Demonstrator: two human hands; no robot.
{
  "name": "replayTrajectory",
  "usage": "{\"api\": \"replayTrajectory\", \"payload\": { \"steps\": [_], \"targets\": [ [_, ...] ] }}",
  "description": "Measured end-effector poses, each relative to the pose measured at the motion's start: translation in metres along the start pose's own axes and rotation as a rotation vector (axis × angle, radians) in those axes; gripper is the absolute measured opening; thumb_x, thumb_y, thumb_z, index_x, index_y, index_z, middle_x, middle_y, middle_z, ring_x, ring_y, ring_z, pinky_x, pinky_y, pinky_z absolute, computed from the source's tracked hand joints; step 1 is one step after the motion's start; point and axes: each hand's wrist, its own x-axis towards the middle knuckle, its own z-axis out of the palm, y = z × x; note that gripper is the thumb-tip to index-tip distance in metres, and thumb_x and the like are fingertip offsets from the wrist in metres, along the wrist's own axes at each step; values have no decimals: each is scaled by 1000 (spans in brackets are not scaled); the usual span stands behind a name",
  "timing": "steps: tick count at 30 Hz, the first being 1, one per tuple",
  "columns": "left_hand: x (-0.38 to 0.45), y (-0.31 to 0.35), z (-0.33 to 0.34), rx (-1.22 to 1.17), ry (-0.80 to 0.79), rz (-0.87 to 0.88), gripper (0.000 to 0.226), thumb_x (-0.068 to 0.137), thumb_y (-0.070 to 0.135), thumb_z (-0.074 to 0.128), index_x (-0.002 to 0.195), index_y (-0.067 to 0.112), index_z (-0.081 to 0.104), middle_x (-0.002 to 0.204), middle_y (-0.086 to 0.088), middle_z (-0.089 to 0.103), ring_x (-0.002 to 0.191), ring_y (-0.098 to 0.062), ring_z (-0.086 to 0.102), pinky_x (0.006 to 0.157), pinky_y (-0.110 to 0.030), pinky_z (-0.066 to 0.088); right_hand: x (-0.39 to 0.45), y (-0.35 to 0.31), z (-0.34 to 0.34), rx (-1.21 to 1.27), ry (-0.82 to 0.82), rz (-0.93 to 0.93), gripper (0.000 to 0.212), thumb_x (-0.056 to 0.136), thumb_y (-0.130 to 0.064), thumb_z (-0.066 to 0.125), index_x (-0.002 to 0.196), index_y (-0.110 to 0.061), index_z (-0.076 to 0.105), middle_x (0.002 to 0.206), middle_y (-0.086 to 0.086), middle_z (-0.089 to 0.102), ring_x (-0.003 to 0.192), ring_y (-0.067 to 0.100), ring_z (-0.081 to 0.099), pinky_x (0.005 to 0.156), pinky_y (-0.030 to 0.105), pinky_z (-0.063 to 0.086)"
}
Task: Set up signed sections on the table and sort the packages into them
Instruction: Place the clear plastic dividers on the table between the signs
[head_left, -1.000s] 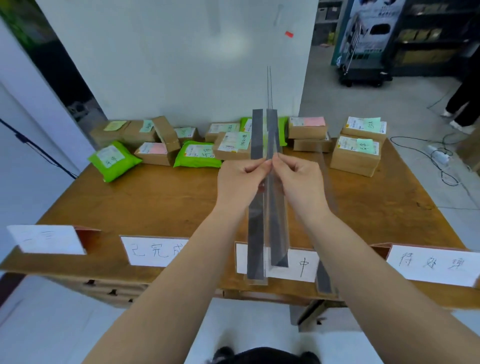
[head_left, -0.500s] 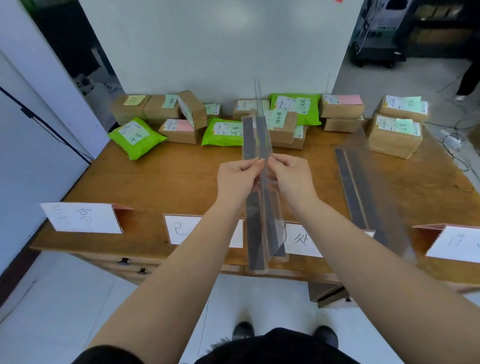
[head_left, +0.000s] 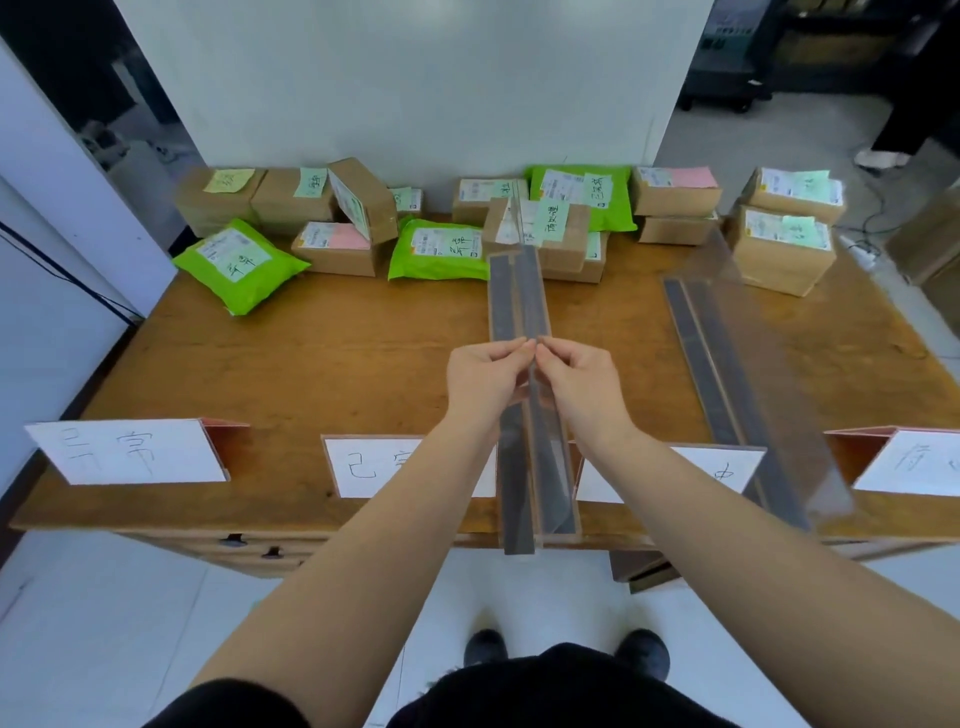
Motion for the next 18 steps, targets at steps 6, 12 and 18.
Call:
{"api": "replayTrajectory", "payload": {
  "steps": [6,12,18],
  "targets": [
    [-4,-5,-4,14,-12,-3,7,84,15,67,87,15,73,90,-5,72,84,-16,69,72,-30,58,-11,5,4,0,16,6,25,94,-24,51,112,-21,67,98,-1,71,95,14,64,88,40,53],
    [-8,-9,-6,55,-26,12,9,83,16,67,89,14,74,85,-4,73,76,-13,69,65,-24,57,-21,9,3,49,17,23,26,94,-25,50,111,-18,69,83,-4,68,82,12,62,78,31,52],
    [-9,-5,2,35,-37,-33,8,80,16,70,87,16,74,87,-4,74,79,-15,71,69,-30,59,-21,5,-8,56,6,22,25,94,-25,51,112,-18,67,99,-1,71,97,14,64,89,38,53]
  ]
}}
